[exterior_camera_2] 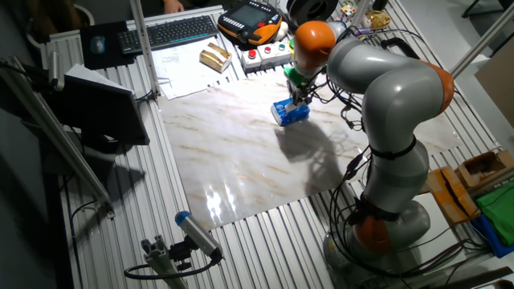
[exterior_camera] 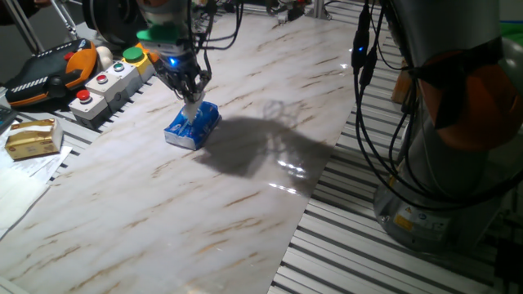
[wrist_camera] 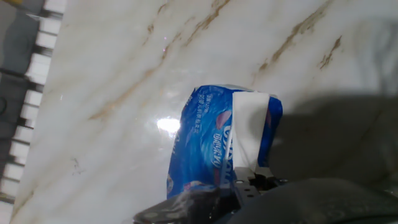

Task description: Pull out a napkin

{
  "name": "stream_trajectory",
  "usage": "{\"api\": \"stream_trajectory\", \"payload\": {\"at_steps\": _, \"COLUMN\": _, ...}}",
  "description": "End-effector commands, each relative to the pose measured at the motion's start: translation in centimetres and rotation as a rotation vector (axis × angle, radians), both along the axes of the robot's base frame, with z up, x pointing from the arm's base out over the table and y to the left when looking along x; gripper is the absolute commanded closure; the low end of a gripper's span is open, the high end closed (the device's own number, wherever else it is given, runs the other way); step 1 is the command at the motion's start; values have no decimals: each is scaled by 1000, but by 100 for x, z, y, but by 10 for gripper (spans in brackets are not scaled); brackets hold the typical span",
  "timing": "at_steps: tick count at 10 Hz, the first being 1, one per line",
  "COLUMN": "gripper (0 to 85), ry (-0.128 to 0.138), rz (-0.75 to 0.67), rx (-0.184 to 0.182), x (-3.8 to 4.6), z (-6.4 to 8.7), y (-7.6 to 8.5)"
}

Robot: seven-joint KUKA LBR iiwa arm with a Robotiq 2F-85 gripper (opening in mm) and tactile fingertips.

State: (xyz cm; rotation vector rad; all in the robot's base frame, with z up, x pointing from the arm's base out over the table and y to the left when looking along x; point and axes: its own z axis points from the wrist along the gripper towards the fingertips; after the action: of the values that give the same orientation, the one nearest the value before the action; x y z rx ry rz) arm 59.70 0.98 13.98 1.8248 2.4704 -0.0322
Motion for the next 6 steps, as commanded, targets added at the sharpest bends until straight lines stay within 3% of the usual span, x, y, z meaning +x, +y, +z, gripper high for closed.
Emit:
{"api": "stream_trajectory", "payload": {"at_steps": 1, "gripper": 843, "ry": 3, "rz": 16, "rx": 1, "x": 7, "z": 23, "y": 34}}
{"api": "stream_trajectory", "payload": {"at_steps": 4, "gripper": 843, "ry": 26, "rz": 104, "rx": 0, "x": 23, "z": 118, "y": 203}}
{"api": "stream_trajectory", "payload": {"at_steps": 6, "gripper": 843, "ry": 30, "rz": 206, "rx": 35, "x": 17, "z": 127, "y": 262}}
